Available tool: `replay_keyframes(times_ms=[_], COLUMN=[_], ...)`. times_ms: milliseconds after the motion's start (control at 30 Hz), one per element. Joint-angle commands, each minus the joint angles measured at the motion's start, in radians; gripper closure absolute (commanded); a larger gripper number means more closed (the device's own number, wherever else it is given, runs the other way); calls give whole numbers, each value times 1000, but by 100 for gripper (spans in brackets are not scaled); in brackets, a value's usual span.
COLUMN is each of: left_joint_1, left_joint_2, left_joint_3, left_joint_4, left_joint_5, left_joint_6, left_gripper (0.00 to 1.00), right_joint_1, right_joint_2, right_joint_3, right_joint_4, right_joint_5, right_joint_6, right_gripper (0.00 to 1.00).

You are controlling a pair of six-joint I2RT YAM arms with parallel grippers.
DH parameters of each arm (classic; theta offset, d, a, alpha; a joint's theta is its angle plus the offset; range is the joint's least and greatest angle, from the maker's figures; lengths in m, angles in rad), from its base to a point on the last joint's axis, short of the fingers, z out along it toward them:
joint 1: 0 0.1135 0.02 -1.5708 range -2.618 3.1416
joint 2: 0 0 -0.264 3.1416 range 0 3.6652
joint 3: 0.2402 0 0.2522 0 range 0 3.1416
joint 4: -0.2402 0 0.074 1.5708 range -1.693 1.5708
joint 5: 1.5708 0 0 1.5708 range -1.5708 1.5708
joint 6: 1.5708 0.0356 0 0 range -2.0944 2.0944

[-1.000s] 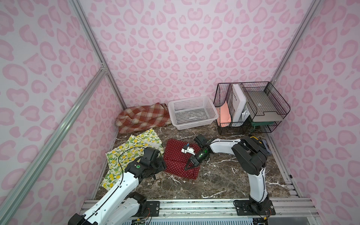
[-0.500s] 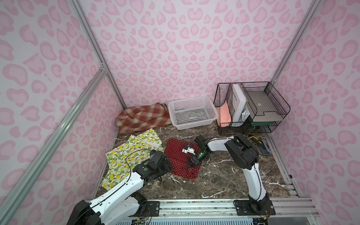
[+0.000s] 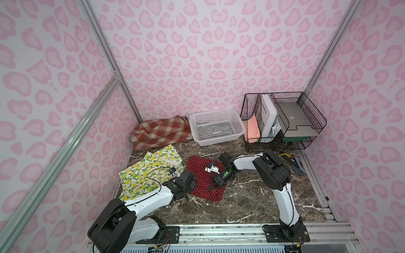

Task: Roll up the skirts
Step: Roll the skirt at the center of the board.

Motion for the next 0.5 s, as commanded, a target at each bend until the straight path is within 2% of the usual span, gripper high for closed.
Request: replay_keyframes(times_ms=[0, 33, 67, 100, 167, 200, 267, 467], left_joint_1=[2, 1, 1, 1, 1, 1, -1, -18], left_joint_2=[59, 66, 69, 69, 71, 71, 69, 74], left_joint_3=[-1, 4, 10, 13, 26, 33, 37, 59], left_joint_4=[-102, -105, -123, -135, -157, -165, -168, -165], left_joint_5=[5, 0, -11, -19, -27, -27, -20, 21], left_joint_6=[-43, -34, -38, -36, -18, -11, 3, 48], left_gripper=[33, 44, 62, 75, 94, 100, 100, 100], right_joint_1=[2, 2, 2, 2, 4, 4, 4, 54], right_joint_2=[23, 19, 12, 1, -29, -52, -111, -328], right_joint_3=[-13, -17, -22, -28, -39, -46, -62, -59], right_joint_4=[-44, -44, -47, -44, -42, -40, -41, -153], right_joint_5=[164, 165, 171, 183, 214, 243, 288, 647], right_joint_6=[-47, -46, -45, -38, -23, -7, 13, 62], right_gripper=[86, 83, 79, 77, 74, 69, 59, 45])
